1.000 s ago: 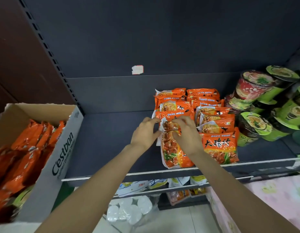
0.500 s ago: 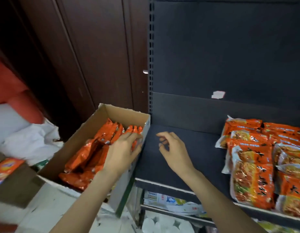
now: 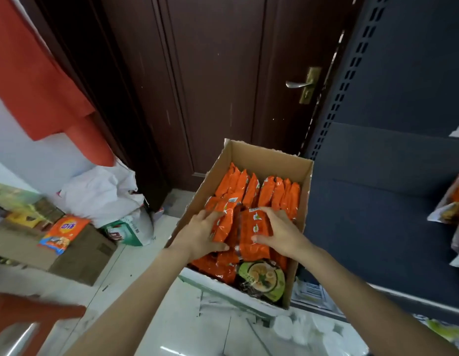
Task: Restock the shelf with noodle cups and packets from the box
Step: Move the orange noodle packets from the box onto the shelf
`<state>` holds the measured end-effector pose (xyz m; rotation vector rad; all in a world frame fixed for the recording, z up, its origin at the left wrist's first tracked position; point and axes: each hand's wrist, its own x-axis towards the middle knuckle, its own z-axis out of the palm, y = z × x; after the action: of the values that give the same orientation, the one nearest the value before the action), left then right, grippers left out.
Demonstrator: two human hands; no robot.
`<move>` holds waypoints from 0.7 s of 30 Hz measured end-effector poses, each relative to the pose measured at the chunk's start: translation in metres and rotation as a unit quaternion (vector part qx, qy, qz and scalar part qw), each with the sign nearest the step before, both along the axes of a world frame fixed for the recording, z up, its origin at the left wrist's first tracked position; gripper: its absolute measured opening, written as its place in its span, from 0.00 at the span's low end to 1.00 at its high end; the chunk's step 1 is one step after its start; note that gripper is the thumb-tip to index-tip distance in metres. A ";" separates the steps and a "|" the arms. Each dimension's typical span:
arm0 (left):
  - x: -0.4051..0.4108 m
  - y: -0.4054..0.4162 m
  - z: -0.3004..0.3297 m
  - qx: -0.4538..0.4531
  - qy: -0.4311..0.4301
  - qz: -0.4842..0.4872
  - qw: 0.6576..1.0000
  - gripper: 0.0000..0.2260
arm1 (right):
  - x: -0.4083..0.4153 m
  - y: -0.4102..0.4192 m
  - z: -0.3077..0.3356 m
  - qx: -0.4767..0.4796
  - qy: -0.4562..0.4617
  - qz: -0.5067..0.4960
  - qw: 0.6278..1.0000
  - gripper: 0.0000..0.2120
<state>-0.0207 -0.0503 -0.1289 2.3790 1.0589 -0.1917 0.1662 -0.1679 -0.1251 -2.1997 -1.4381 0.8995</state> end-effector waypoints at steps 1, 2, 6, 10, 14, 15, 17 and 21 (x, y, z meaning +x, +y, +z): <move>-0.002 0.002 -0.002 -0.004 0.007 -0.008 1.000 0.40 | -0.002 0.001 -0.003 -0.037 0.016 0.014 0.999 0.43; -0.003 0.004 -0.002 -0.003 0.013 -0.014 1.000 0.40 | -0.005 0.002 -0.005 -0.068 0.024 0.029 0.997 0.48; -0.003 0.011 0.005 0.002 -0.010 -0.005 1.000 0.35 | -0.011 0.010 -0.009 -0.098 0.004 0.034 0.995 0.49; 0.000 0.021 0.020 0.045 -0.071 0.034 0.996 0.23 | -0.004 0.019 -0.001 -0.001 -0.081 -0.024 0.996 0.26; 0.001 0.025 0.030 0.066 -0.120 0.097 0.986 0.17 | 0.003 0.026 0.003 0.069 -0.094 -0.060 0.991 0.16; 0.002 0.025 0.033 0.081 -0.131 0.103 0.983 0.15 | 0.003 0.028 0.005 0.078 -0.092 -0.064 0.991 0.15; 0.004 0.024 0.039 0.115 -0.153 0.106 0.976 0.14 | 0.003 0.031 0.011 0.108 -0.088 -0.086 0.987 0.13; 0.015 0.020 0.058 0.133 -0.229 0.099 0.959 0.15 | 0.011 0.028 0.037 0.208 -0.104 -0.128 0.964 0.10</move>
<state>-0.0054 -0.0306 -0.0705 2.3533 1.1327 0.5802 0.1770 -0.1402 -0.0884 -2.1278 -1.2500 0.2544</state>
